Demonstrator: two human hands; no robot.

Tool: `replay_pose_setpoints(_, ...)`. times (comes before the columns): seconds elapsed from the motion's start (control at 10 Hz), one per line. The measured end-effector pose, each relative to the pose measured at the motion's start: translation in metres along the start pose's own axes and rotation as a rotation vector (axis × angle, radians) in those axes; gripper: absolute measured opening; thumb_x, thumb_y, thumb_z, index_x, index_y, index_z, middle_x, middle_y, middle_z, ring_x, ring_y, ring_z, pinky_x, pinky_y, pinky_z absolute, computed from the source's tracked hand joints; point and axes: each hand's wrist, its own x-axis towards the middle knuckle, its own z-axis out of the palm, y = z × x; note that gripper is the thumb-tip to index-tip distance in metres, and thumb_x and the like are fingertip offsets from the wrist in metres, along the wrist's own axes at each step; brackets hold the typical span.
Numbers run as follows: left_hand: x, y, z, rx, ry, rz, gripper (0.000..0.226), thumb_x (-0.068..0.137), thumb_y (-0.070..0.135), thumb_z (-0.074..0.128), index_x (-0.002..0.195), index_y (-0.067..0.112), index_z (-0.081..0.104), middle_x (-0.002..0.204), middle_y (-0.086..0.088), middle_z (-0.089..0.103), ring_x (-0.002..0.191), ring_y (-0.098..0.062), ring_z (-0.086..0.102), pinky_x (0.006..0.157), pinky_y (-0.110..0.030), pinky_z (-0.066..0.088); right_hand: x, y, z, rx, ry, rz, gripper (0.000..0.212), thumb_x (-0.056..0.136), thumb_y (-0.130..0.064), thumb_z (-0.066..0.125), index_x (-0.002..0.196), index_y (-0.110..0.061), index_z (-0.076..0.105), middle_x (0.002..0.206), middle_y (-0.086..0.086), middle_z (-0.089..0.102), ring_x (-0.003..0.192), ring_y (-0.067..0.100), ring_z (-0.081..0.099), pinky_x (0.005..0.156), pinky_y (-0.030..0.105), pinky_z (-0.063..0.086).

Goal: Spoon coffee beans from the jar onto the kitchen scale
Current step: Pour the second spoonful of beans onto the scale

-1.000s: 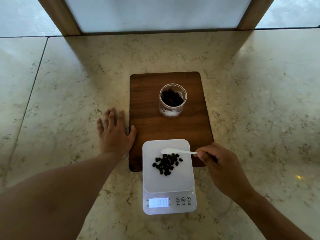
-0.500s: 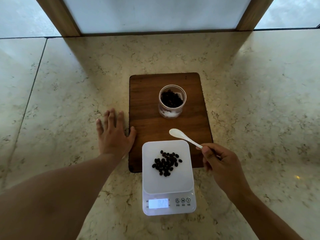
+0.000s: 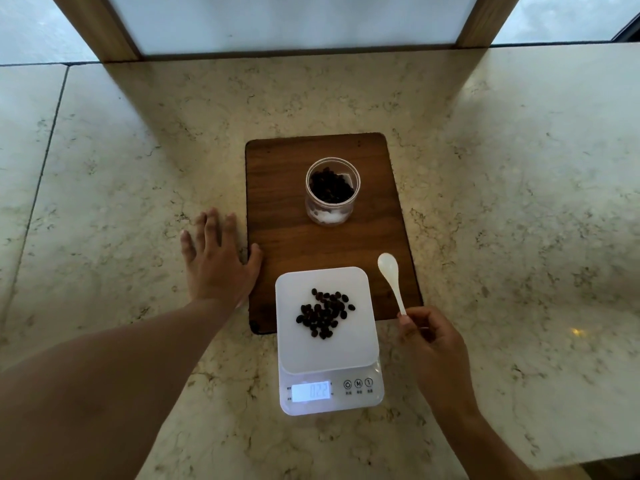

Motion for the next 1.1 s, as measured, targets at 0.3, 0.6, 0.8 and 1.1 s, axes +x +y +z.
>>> replay_pose_setpoints(0.3, -0.003, 0.002, -0.003, 0.01, -0.022, -0.003, 0.076, 0.089, 0.06, 0.031, 0.152, 0.018, 0.026, 0.164, -0.016, 0.019, 0.154, -0.03, 0.007, 0.124, -0.054, 0.003, -0.015, 0.018, 0.002, -0.114, 0.167, 0.087, 0.015, 0.086, -0.019, 0.072, 0.096, -0.028, 0.076, 0.08, -0.024, 0.067, 0.079, -0.002, 0.064, 0.072, 0.024, 0.051)
replay_pose_setpoints(0.6, -0.003, 0.005, -0.008, 0.016, -0.062, 0.0, 0.079, 0.088, 0.06, 0.029, 0.152, 0.015, 0.025, 0.163, -0.019, 0.02, 0.153, -0.034, 0.008, 0.123, -0.056, 0.004, -0.016, 0.01, 0.019, -0.249, 0.217, 0.056, 0.004, 0.084, -0.024, 0.073, 0.084, -0.029, 0.073, 0.072, -0.019, 0.069, 0.067, -0.003, 0.064, 0.059, 0.017, 0.048)
replay_pose_setpoints(0.8, -0.002, 0.004, -0.009, 0.03, -0.076, 0.01, 0.08, 0.089, 0.061, 0.028, 0.153, 0.014, 0.023, 0.163, -0.021, 0.019, 0.153, -0.035, 0.007, 0.123, -0.058, 0.005, -0.015, 0.006, 0.027, -0.469, 0.207, -0.04, 0.008, 0.083, -0.032, 0.069, 0.076, -0.028, 0.068, 0.07, -0.012, 0.065, 0.064, 0.008, 0.06, 0.058, 0.029, 0.054)
replay_pose_setpoints(1.1, -0.003, 0.005, -0.013, 0.076, -0.121, 0.001, 0.083, 0.092, 0.064, 0.024, 0.157, 0.015, 0.011, 0.166, -0.019, 0.007, 0.154, -0.034, -0.002, 0.123, -0.056, -0.001, -0.013, 0.005, 0.029, -0.481, 0.141, -0.009, 0.018, 0.082, -0.044, 0.065, 0.077, -0.028, 0.063, 0.079, -0.007, 0.062, 0.07, 0.011, 0.058, 0.064, 0.033, 0.054)
